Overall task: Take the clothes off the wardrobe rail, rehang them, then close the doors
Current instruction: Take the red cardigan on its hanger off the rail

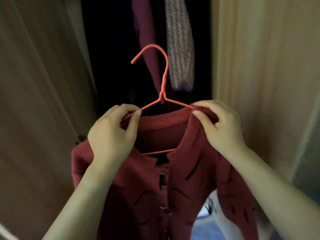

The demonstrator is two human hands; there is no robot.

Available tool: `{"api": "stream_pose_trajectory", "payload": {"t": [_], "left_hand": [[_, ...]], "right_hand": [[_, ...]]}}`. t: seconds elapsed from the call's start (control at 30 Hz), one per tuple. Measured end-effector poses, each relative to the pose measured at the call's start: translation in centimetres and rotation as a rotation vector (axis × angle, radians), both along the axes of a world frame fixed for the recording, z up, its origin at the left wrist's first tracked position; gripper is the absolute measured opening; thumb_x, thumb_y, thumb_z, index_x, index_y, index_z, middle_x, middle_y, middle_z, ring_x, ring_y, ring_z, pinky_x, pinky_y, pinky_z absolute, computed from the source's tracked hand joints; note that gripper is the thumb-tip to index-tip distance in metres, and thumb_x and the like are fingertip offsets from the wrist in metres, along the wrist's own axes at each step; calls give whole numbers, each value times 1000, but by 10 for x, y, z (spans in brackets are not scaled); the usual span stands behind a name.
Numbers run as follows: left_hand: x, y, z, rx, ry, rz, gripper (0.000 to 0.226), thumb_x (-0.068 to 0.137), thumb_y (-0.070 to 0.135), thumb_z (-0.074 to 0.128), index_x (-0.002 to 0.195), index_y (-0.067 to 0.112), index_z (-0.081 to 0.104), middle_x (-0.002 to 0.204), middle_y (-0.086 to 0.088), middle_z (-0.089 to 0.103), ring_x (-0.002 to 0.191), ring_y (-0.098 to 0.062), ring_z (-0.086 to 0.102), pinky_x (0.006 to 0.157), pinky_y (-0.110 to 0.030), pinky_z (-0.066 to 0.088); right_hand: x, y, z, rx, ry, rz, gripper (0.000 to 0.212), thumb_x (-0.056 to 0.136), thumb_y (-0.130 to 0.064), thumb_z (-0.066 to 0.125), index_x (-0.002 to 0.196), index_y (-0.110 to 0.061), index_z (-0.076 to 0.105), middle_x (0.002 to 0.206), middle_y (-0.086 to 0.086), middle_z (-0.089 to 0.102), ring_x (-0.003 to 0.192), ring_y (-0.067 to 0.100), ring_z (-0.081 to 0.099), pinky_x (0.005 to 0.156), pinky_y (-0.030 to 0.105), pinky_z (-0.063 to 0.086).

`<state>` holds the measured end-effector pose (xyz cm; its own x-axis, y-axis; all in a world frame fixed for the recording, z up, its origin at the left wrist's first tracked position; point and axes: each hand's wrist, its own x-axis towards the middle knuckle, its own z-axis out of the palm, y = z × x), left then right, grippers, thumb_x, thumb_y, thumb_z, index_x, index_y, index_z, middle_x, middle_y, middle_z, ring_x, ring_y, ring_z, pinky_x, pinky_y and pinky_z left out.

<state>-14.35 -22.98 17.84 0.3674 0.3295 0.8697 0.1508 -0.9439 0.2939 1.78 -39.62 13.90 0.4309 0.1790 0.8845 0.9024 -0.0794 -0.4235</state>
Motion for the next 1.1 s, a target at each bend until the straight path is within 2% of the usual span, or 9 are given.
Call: {"api": "stream_pose_trajectory", "payload": {"t": [0.17, 0.23, 0.3, 0.37, 0.47, 0.6, 0.73, 0.93, 1.1], "left_hand": [[-18, -75, -71, -142, 166, -249, 15, 89, 43, 53, 92, 36, 65, 86, 17, 63, 79, -3, 55, 60, -24, 42], [-19, -110, -94, -172, 219, -354, 17, 89, 44, 52, 94, 34, 66, 90, 17, 65, 84, -2, 58, 64, -28, 46], [-16, -148, -113, -194, 257, -475, 17, 89, 41, 53, 93, 33, 67, 92, 21, 65, 88, -2, 59, 69, -25, 45], [-8, -188, -129, -220, 300, -588, 16, 87, 39, 54, 91, 32, 68, 89, 24, 60, 90, -1, 57, 68, -18, 39], [11, -249, -143, -229, 366, -771, 20, 87, 43, 51, 90, 32, 67, 89, 21, 62, 89, -1, 57, 70, -19, 40], [52, -333, -149, -219, 393, -1026, 23, 86, 44, 49, 89, 30, 68, 89, 13, 66, 86, -6, 60, 74, -29, 47], [99, -428, -144, -158, 389, -1192, 21, 87, 42, 52, 89, 30, 69, 88, 12, 66, 86, -6, 59, 74, -28, 46], [203, -571, -151, -140, 421, -1438, 15, 89, 31, 58, 90, 21, 69, 88, 14, 63, 86, -2, 57, 78, -24, 46], [286, -676, -185, -25, 565, -1537, 24, 90, 40, 50, 93, 24, 68, 93, 8, 66, 91, -12, 60, 82, -39, 48]], "right_hand": [[-62, -109, -68, -88, 134, -216, 16, 87, -22, 64, 99, -14, 69, 94, -4, 67, 90, 7, 60, 85, 15, 42], [-85, -159, -85, -121, 169, -332, 16, 86, -23, 65, 99, -14, 70, 93, -6, 66, 89, 8, 61, 84, 19, 45], [-106, -208, -100, -149, 217, -438, 17, 86, -24, 65, 99, -15, 70, 92, -5, 66, 88, 10, 61, 82, 23, 46], [-125, -255, -112, -162, 270, -537, 17, 85, -24, 66, 100, -16, 71, 91, -6, 66, 87, 7, 61, 82, 18, 45], [-148, -320, -125, -153, 333, -701, 15, 86, -23, 66, 100, -19, 70, 92, -8, 66, 86, 4, 60, 82, 12, 42], [-161, -401, -134, -116, 365, -913, 15, 85, -23, 65, 99, -19, 70, 91, -5, 66, 85, 7, 60, 81, 17, 45], [-156, -480, -136, -48, 353, -1107, 14, 84, -18, 68, 98, -16, 70, 88, -7, 64, 84, 4, 58, 81, 11, 41], [-101, -593, -146, 52, 345, -1265, 14, 84, -17, 68, 98, -15, 71, 88, -5, 65, 84, 6, 60, 80, 16, 44], [-48, -679, -183, 78, 485, -1376, 17, 84, -21, 66, 100, -17, 71, 90, -3, 67, 87, 9, 61, 81, 18, 44]]}}
